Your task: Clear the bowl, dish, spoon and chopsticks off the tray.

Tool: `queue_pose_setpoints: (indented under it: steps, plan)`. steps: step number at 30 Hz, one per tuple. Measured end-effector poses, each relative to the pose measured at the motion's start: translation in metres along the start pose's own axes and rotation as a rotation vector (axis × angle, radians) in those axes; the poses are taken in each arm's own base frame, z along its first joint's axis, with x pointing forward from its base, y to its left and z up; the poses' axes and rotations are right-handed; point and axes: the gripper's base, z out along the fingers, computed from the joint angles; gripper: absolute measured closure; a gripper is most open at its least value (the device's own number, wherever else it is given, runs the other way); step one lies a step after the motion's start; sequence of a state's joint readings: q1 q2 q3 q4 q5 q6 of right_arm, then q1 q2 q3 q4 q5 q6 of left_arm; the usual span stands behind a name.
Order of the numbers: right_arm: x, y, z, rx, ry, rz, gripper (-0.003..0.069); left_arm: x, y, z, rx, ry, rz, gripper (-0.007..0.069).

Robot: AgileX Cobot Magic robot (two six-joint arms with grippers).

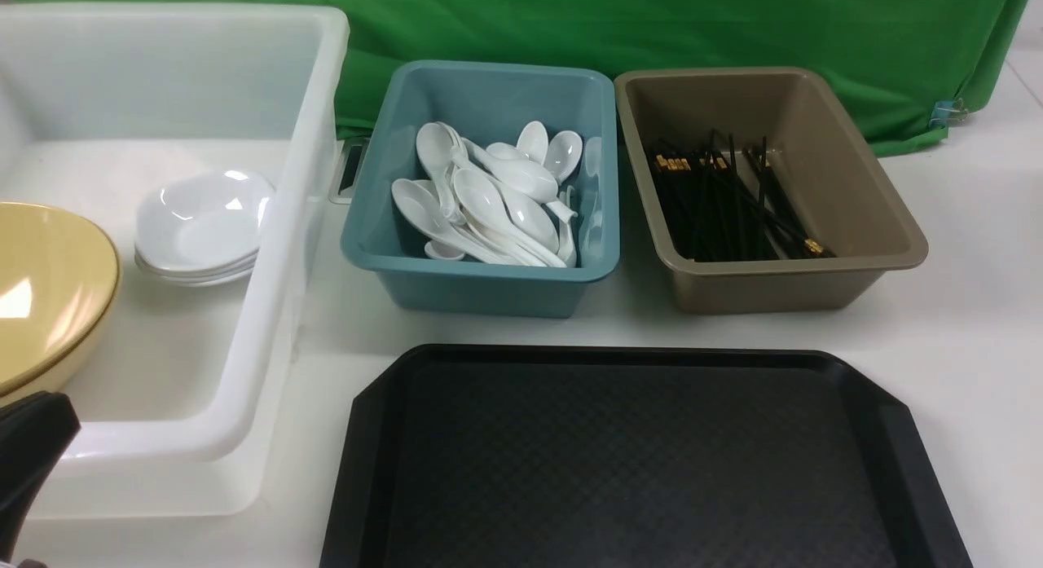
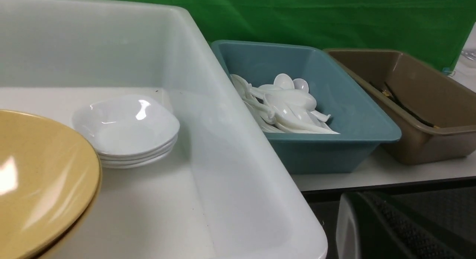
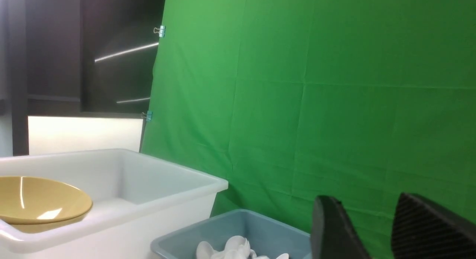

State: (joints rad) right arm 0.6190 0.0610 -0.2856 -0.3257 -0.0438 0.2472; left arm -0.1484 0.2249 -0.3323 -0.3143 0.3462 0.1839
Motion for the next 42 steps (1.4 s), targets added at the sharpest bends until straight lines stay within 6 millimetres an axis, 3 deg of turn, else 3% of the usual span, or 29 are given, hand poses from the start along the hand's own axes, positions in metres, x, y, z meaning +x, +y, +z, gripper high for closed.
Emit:
queue_pose_setpoints:
  steps: [11, 16, 18, 22, 42]
  plan:
    - [0.000, 0.000, 0.000, 0.000, 0.000, 0.000, 0.0419, 0.008, 0.008, -0.008, -0.096, -0.050, 0.095, 0.0627]
    - [0.000, 0.000, 0.000, 0.000, 0.000, 0.000, 0.0419, 0.042, 0.019, -0.010, -0.219, -0.101, 0.111, 0.0627]
    - [0.000, 0.000, 0.000, 0.000, 0.000, 0.000, 0.0419, 0.071, 0.026, -0.003, -0.264, -0.067, 0.098, 0.0627]
    - [0.000, 0.000, 0.000, 0.000, 0.000, 0.000, 0.0419, 0.089, 0.029, 0.001, -0.274, 0.006, 0.088, 0.0627]
    - [0.000, 0.000, 0.000, 0.000, 0.000, 0.000, 0.0419, 0.089, 0.029, 0.001, -0.276, -0.001, 0.102, 0.0623]
